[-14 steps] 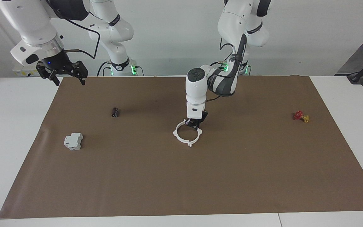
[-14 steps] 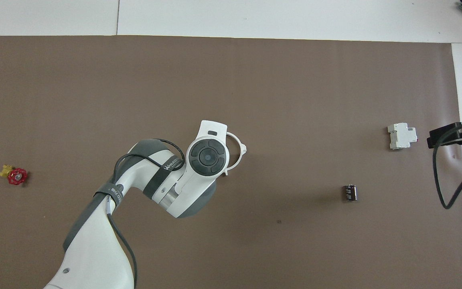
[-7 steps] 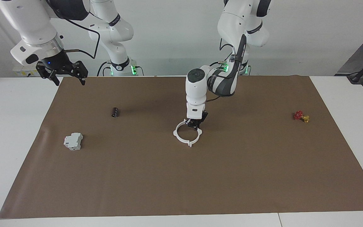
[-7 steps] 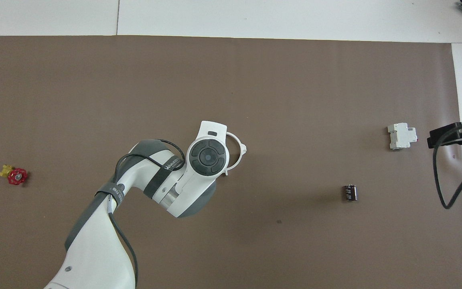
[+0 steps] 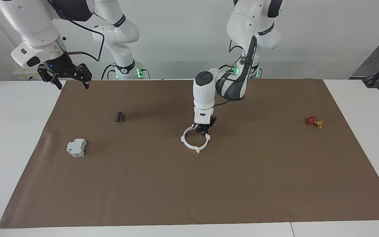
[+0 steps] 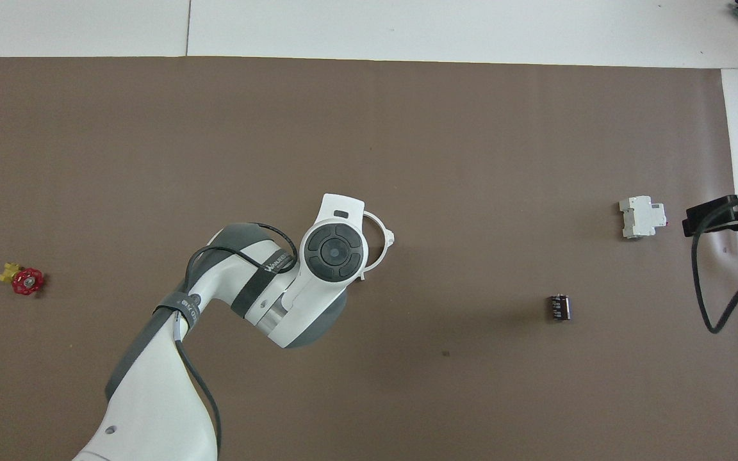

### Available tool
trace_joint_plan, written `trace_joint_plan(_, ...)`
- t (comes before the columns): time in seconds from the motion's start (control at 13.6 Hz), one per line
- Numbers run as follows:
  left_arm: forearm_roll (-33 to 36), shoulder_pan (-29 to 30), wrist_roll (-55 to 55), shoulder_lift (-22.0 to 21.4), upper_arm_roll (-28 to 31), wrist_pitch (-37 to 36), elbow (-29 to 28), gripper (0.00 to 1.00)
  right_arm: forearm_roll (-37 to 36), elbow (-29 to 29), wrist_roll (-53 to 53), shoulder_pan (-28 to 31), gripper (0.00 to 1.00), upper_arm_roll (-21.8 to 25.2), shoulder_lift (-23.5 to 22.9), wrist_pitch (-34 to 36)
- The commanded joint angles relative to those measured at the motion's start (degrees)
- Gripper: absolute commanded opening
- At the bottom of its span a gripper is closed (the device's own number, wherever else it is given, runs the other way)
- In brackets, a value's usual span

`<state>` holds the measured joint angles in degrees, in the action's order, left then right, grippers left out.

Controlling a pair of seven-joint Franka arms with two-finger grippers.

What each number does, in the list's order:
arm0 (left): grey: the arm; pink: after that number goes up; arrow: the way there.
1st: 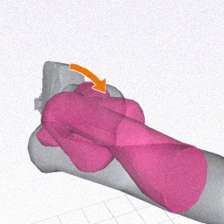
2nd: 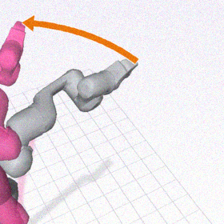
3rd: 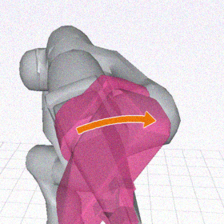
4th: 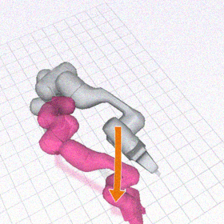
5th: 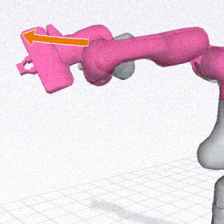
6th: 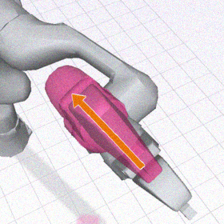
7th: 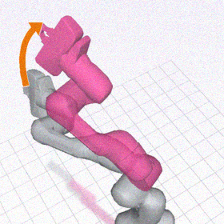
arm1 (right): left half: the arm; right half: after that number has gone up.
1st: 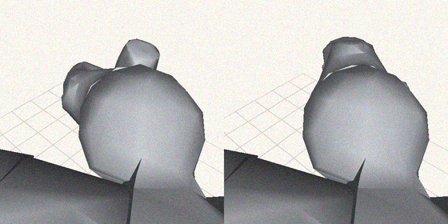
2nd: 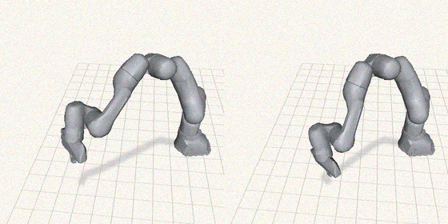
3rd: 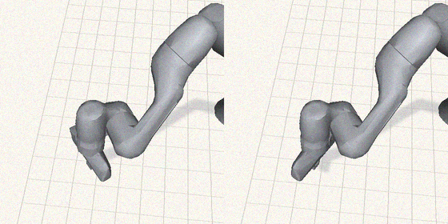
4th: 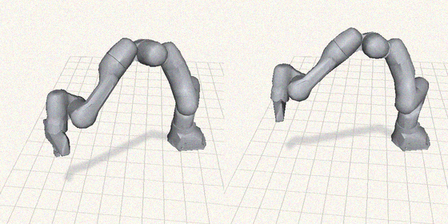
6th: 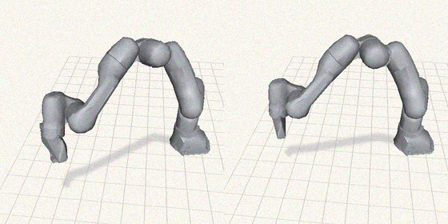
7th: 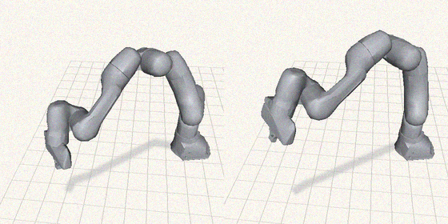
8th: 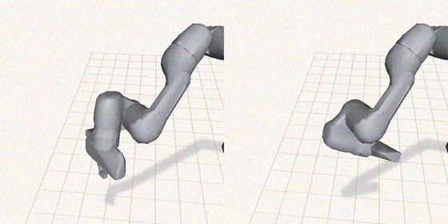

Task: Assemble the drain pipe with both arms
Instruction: 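Press the two half-rings together with the left gripper to close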

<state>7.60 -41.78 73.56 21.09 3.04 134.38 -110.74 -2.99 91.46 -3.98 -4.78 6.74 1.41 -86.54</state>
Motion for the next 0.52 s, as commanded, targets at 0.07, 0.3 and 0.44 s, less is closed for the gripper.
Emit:
trace_joint_plan(0.07, 1.2, -1.4, 1.3, -0.3, 0.9, 0.5, -1.3, 0.0, 0.2, 1.9, 0.6, 0.7, 1.0, -0.4, 1.4, -1.4)
trace_joint_plan(0.3, 1.2, -1.8, 1.4, -0.4, 0.9, 0.4, -1.4, 0.0, 0.2, 1.8, 0.6, 0.8, 1.0, -0.4, 1.4, -1.4)
trace_joint_plan(0.44, 1.2, -1.8, 1.4, -0.5, 0.9, 0.3, -1.8, 0.0, 0.2, 1.9, 0.6, 0.8, 1.0, -0.4, 1.4, -1.4)
